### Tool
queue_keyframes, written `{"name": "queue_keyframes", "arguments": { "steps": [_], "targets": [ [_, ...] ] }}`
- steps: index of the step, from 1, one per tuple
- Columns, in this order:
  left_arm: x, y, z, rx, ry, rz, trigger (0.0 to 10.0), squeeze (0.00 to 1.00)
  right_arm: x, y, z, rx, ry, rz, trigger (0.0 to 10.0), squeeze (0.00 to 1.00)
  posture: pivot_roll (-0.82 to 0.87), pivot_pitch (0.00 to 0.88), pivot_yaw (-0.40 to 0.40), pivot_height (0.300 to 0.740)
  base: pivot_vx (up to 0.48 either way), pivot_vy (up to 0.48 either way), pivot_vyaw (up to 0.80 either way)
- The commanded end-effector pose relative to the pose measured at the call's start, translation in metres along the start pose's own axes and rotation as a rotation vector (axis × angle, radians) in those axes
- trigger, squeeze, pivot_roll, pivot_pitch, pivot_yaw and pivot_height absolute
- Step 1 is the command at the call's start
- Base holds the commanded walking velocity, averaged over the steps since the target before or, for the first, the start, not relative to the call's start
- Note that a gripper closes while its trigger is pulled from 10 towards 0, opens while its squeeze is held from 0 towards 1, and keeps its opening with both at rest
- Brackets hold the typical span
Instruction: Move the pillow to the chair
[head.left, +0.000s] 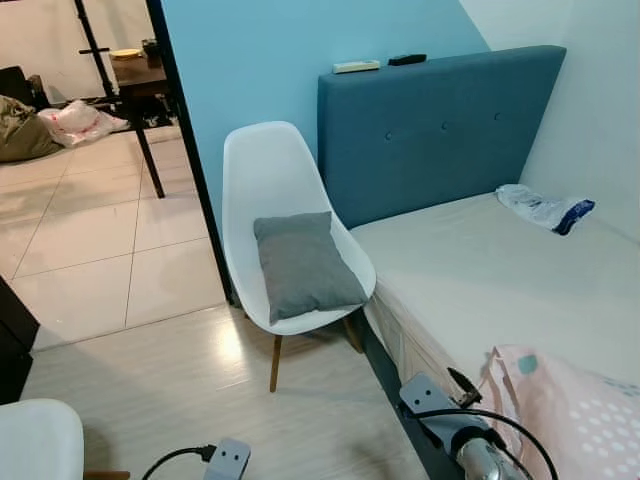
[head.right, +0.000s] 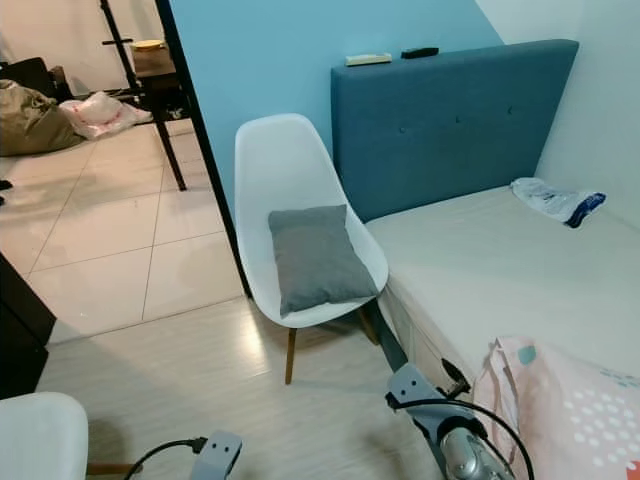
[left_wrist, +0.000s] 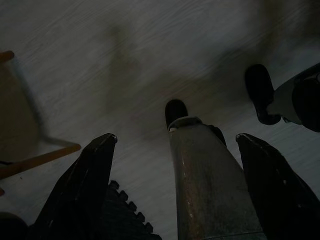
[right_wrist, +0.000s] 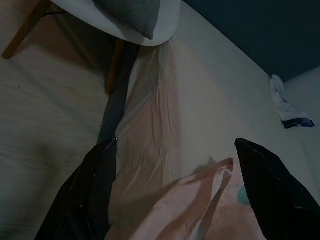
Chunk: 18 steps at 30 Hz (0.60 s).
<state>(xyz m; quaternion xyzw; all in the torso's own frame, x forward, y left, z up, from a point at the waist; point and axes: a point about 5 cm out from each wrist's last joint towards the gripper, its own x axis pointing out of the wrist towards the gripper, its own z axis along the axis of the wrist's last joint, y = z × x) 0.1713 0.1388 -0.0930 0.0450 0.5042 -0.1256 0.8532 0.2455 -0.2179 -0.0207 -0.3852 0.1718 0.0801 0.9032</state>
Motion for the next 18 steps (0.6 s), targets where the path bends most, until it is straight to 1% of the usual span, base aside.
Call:
{"name": "queue_keyframes", "arguments": {
  "steps": [1, 6, 9, 18],
  "targets": [
    [-0.0001, 0.0013, 0.0005, -0.003, 0.003, 0.004, 10.0, 0.0, 0.0022, -0.003, 0.0004, 0.014, 0.013, -0.006, 10.0, 0.0, -0.07, 0.0, 0.012, 0.74, 0.0, 0.0, 0.0],
    [0.0, 0.0015, 0.0014, 0.001, 0.003, 0.005, 10.0, 0.0, 0.0032, -0.0032, 0.0017, 0.015, 0.012, -0.006, 10.0, 0.0, -0.06, 0.0, 0.016, 0.74, 0.0, 0.0, 0.0],
    [0.0009, -0.0013, 0.0051, 0.002, 0.0, 0.003, 10.0, 0.0, 0.0041, -0.0035, 0.0028, 0.015, 0.012, -0.006, 10.0, 0.0, -0.06, 0.0, 0.014, 0.74, 0.0, 0.0, 0.0],
    [0.0017, -0.0064, 0.0046, -0.008, 0.003, 0.005, 10.0, 0.0, 0.0049, -0.0041, 0.0034, 0.016, 0.013, -0.005, 10.0, 0.0, -0.05, 0.0, 0.007, 0.74, 0.0, 0.0, 0.0]
  ]
}}
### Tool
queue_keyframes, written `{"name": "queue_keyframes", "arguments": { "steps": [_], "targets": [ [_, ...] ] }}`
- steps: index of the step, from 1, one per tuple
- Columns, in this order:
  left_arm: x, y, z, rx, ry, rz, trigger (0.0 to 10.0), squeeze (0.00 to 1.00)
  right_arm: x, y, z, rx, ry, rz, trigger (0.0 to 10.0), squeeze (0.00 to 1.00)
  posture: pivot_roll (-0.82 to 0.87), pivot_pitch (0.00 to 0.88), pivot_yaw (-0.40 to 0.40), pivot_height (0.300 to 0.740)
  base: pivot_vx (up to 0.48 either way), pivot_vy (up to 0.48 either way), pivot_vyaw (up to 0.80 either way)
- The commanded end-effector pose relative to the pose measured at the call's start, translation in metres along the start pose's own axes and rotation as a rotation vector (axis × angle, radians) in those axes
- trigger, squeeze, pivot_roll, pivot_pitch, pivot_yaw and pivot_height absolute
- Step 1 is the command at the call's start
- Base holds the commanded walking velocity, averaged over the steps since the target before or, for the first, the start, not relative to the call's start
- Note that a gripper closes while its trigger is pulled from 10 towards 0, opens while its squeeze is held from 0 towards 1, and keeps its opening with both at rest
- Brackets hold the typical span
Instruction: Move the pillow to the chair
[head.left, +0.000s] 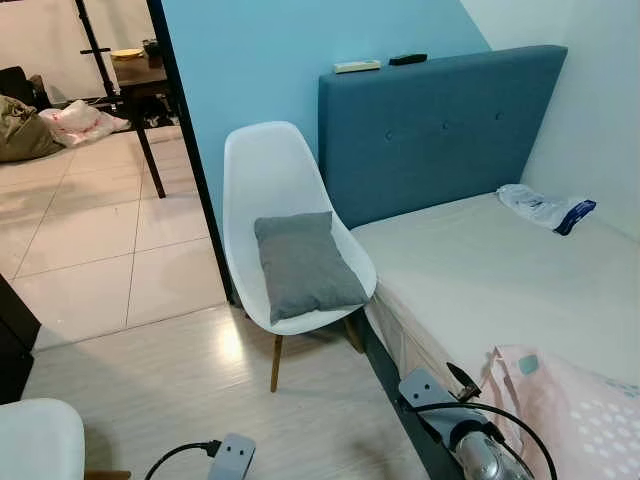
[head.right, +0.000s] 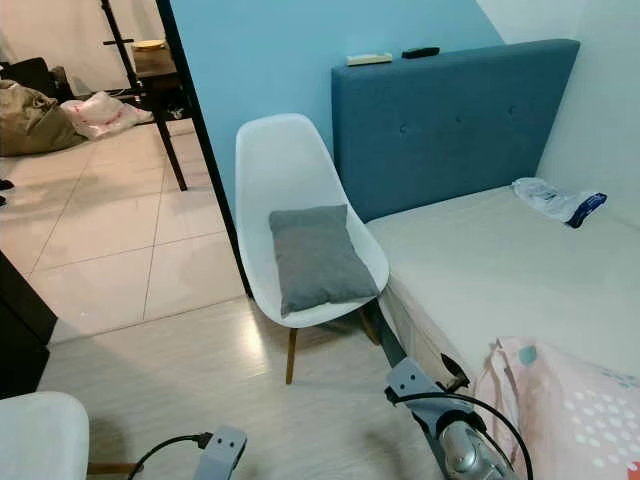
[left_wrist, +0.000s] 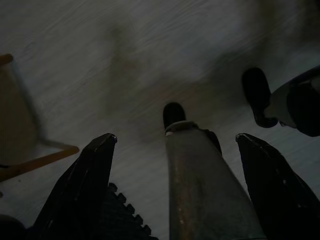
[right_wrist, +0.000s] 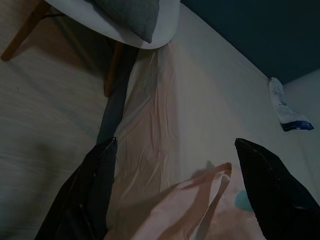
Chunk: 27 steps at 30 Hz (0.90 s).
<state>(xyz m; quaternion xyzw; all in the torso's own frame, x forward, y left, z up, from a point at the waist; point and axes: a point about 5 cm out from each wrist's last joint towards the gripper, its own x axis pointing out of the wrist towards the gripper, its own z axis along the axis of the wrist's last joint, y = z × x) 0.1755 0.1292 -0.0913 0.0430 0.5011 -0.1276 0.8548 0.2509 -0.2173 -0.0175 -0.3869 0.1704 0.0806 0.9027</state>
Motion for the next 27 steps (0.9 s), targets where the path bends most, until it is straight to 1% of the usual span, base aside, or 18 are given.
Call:
{"name": "queue_keyframes", "arguments": {
  "steps": [1, 8, 12, 16, 20, 27],
  "targets": [
    [0.0, 0.002, -0.002, -0.008, 0.011, 0.01, 10.0, 0.0, 0.001, -0.001, 0.0, 0.019, 0.015, -0.004, 10.0, 0.0, -0.05, 0.0, 0.007, 0.74, 0.0, 0.0, 0.0],
    [0.0, 0.0, -0.004, -0.01, 0.014, 0.009, 10.0, 0.0, 0.0, -0.001, -0.002, 0.019, 0.014, -0.005, 10.0, 0.0, -0.05, 0.0, 0.008, 0.74, 0.0, 0.0, 0.0],
    [0.0, -0.003, -0.001, 0.003, 0.012, 0.003, 10.0, 0.0, -0.001, 0.0, -0.002, 0.02, 0.013, -0.005, 10.0, 0.0, -0.06, 0.0, 0.016, 0.74, 0.0, 0.0, 0.0],
    [-0.001, 0.002, -0.003, 0.007, 0.016, 0.004, 10.0, 0.0, -0.002, 0.0, -0.003, 0.02, 0.012, -0.004, 10.0, 0.0, -0.06, 0.0, 0.019, 0.74, 0.0, 0.0, 0.0],
    [-0.001, 0.003, -0.003, 0.008, 0.016, 0.004, 10.0, 0.0, -0.002, 0.001, -0.003, 0.02, 0.013, -0.004, 10.0, 0.0, -0.06, 0.0, 0.018, 0.74, 0.0, 0.0, 0.0],
    [0.001, -0.002, 0.008, 0.006, 0.001, 0.002, 10.0, 0.0, -0.002, 0.0, -0.003, 0.02, 0.013, -0.005, 10.0, 0.0, -0.06, 0.0, 0.013, 0.74, 0.0, 0.0, 0.0]
  ]
}}
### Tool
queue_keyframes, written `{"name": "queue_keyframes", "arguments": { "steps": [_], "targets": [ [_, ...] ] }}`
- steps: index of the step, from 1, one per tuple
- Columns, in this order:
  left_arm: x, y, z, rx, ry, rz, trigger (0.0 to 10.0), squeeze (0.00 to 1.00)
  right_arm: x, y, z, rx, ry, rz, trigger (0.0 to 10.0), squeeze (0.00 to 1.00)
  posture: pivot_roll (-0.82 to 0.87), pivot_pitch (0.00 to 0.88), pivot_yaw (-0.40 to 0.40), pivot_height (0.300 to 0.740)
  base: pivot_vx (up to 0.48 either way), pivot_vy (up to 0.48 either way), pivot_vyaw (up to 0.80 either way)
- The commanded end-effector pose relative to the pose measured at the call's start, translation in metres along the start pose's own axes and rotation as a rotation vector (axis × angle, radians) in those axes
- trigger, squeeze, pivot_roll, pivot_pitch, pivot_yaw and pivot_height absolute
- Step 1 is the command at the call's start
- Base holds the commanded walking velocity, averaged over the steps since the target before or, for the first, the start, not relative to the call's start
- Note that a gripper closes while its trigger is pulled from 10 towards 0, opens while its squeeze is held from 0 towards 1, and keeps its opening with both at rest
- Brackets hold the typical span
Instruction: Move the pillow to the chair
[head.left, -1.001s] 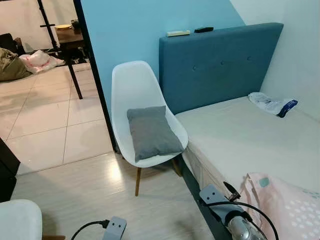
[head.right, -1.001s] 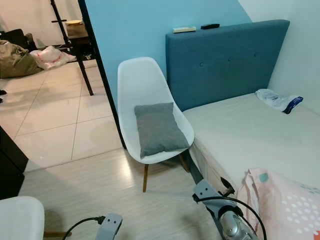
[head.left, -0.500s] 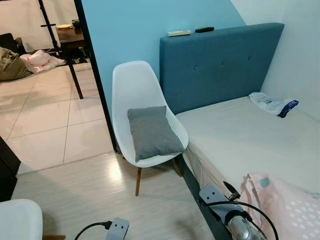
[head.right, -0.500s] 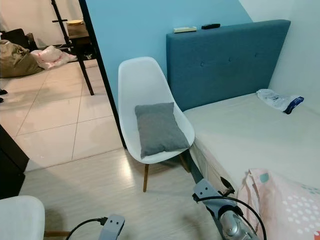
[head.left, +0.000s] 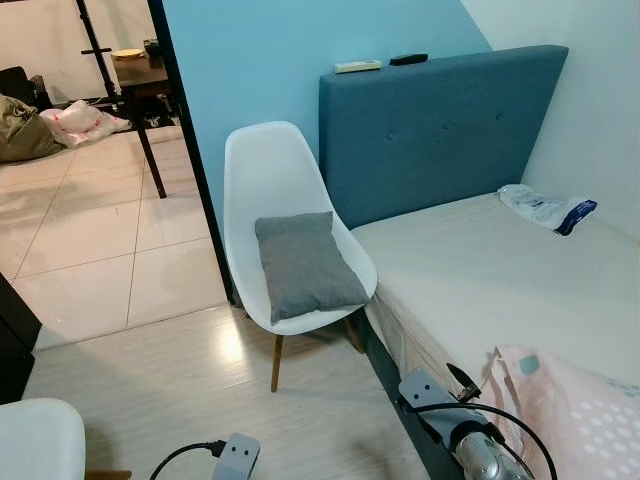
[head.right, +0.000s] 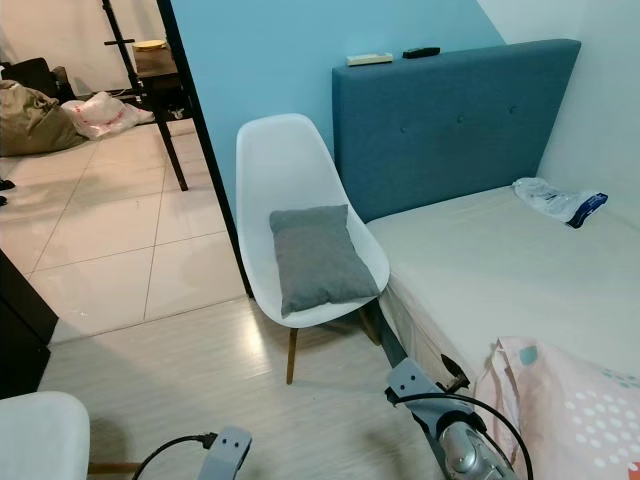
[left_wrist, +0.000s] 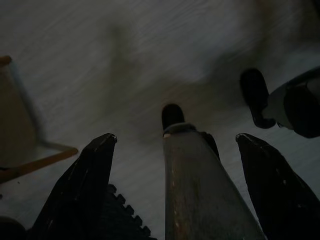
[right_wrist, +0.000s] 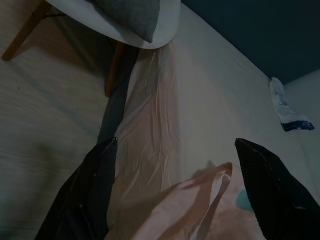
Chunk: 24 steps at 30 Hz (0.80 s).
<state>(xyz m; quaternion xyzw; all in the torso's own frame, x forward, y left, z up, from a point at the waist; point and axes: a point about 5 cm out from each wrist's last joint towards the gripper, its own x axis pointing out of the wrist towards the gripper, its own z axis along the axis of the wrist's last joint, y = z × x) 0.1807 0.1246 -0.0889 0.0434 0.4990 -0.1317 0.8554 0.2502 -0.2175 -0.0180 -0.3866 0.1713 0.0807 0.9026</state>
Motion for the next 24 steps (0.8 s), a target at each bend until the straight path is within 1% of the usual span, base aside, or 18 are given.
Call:
{"name": "queue_keyframes", "arguments": {
  "steps": [1, 5, 12, 15, 24],
  "targets": [
    [0.0, 0.001, 0.002, 0.001, 0.005, 0.008, 10.0, 0.0, -0.001, 0.0, -0.003, 0.019, 0.011, -0.005, 10.0, 0.0, -0.06, 0.0, 0.013, 0.74, 0.0, 0.0, 0.0],
    [0.001, -0.002, 0.007, -0.002, 0.0, 0.007, 10.0, 0.0, -0.001, 0.0, -0.002, 0.019, 0.011, -0.005, 10.0, 0.0, -0.06, 0.0, 0.006, 0.74, 0.0, 0.0, 0.0],
    [0.002, -0.002, 0.02, -0.008, -0.014, 0.013, 10.0, 0.0, -0.001, 0.0, -0.002, 0.019, 0.01, -0.006, 10.0, 0.0, -0.05, 0.0, 0.002, 0.74, 0.0, 0.0, 0.0],
    [0.002, 0.001, 0.021, -0.008, -0.013, 0.017, 10.0, 0.0, -0.001, 0.0, -0.002, 0.019, 0.01, -0.005, 10.0, 0.0, -0.06, 0.0, 0.005, 0.74, 0.0, 0.0, 0.0],
    [0.001, 0.002, 0.013, 0.006, -0.003, 0.012, 10.0, 0.0, -0.001, 0.001, -0.002, 0.019, 0.011, -0.004, 10.0, 0.0, -0.06, 0.0, 0.005, 0.74, 0.0, 0.0, 0.0]
  ]
}}
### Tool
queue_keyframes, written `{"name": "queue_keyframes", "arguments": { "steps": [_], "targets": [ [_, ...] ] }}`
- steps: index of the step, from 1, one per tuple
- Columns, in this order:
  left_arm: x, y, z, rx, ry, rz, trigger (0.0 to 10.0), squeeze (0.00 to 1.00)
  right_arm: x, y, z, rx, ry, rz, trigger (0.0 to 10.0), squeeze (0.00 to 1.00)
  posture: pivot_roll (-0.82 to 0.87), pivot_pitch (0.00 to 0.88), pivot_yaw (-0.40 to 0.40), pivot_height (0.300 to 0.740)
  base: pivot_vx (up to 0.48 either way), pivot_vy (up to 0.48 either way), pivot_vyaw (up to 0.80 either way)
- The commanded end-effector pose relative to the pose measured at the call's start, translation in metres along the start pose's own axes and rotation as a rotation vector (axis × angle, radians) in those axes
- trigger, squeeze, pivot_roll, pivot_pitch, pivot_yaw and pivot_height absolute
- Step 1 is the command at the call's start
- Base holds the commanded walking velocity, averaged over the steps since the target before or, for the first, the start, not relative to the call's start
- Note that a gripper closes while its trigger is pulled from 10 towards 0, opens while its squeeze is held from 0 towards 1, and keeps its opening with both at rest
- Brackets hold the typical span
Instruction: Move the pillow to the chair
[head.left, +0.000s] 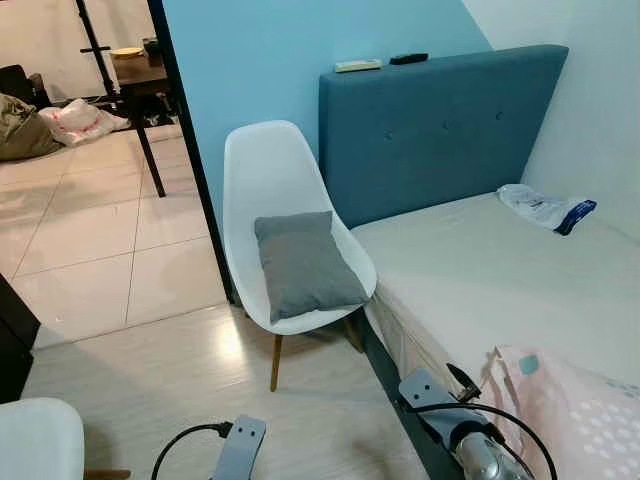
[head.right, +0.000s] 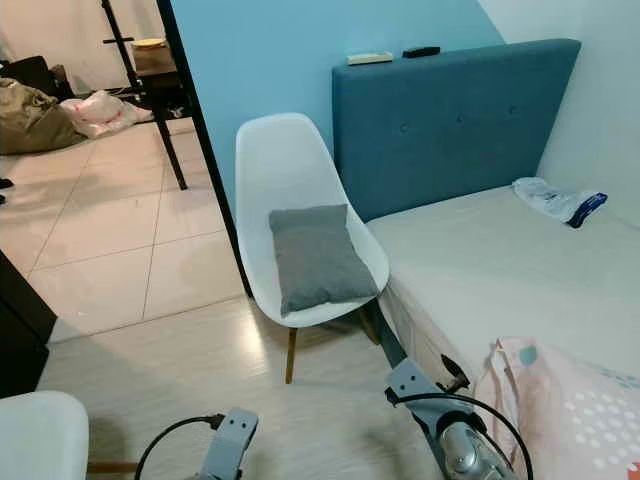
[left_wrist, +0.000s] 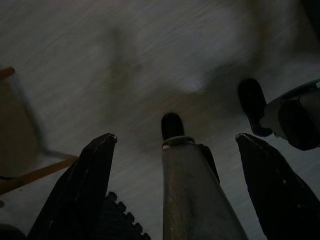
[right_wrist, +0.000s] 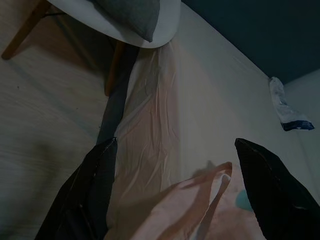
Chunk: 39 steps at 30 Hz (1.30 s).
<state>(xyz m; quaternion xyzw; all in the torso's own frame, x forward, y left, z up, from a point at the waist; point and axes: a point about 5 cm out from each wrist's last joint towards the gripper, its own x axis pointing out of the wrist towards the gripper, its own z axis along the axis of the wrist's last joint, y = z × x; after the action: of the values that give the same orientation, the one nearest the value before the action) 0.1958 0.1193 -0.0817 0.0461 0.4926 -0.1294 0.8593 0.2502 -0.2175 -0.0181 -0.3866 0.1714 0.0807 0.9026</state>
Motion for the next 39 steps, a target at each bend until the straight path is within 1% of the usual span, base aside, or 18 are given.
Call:
{"name": "queue_keyframes", "arguments": {
  "steps": [1, 3, 4, 5, 7, 9, 15, 23, 39],
  "targets": [
    [-0.001, 0.003, -0.005, 0.002, 0.011, 0.004, 10.0, 0.0, -0.001, 0.001, -0.002, 0.019, 0.012, -0.004, 10.0, 0.0, -0.06, 0.0, 0.005, 0.74, 0.0, 0.0, 0.0],
    [-0.001, 0.004, -0.005, 0.001, 0.011, 0.004, 10.0, 0.0, -0.001, 0.001, -0.002, 0.019, 0.012, -0.004, 10.0, 0.0, -0.06, 0.0, 0.004, 0.74, 0.0, 0.0, 0.0],
    [-0.003, 0.006, -0.019, -0.001, 0.025, 0.005, 10.0, 0.0, -0.001, 0.001, -0.002, 0.019, 0.013, -0.004, 10.0, 0.0, -0.06, 0.0, 0.002, 0.74, 0.0, 0.0, 0.0],
    [-0.004, 0.007, -0.026, -0.002, 0.034, 0.006, 10.0, 0.0, -0.001, 0.001, -0.002, 0.019, 0.013, -0.004, 10.0, 0.0, -0.06, 0.0, 0.002, 0.74, 0.0, 0.0, 0.0],
    [-0.004, 0.007, -0.028, -0.003, 0.036, 0.006, 10.0, 0.0, -0.001, 0.001, -0.002, 0.019, 0.013, -0.004, 10.0, 0.0, -0.06, 0.0, 0.003, 0.74, 0.0, 0.0, 0.0],
    [-0.005, 0.008, -0.035, -0.006, 0.045, 0.008, 10.0, 0.0, -0.001, 0.001, -0.002, 0.019, 0.013, -0.004, 10.0, 0.0, -0.06, 0.0, 0.003, 0.74, 0.0, 0.0, 0.0],
    [-0.007, 0.009, -0.043, -0.011, 0.056, 0.01, 10.0, 0.0, -0.001, 0.001, -0.002, 0.019, 0.012, -0.005, 10.0, 0.0, -0.06, 0.0, 0.004, 0.74, 0.0, 0.0, 0.0],
    [-0.008, 0.01, -0.046, -0.009, 0.059, 0.009, 10.0, 0.0, -0.001, 0.002, -0.002, 0.019, 0.01, -0.004, 10.0, 0.0, -0.06, 0.0, 0.012, 0.74, 0.0, 0.0, 0.0],
    [-0.006, 0.01, -0.035, -0.004, 0.042, 0.007, 10.0, 0.0, -0.001, 0.002, -0.001, 0.02, 0.009, -0.004, 10.0, 0.0, -0.06, 0.0, 0.02, 0.74, 0.0, 0.0, 0.0]
  ]
}}
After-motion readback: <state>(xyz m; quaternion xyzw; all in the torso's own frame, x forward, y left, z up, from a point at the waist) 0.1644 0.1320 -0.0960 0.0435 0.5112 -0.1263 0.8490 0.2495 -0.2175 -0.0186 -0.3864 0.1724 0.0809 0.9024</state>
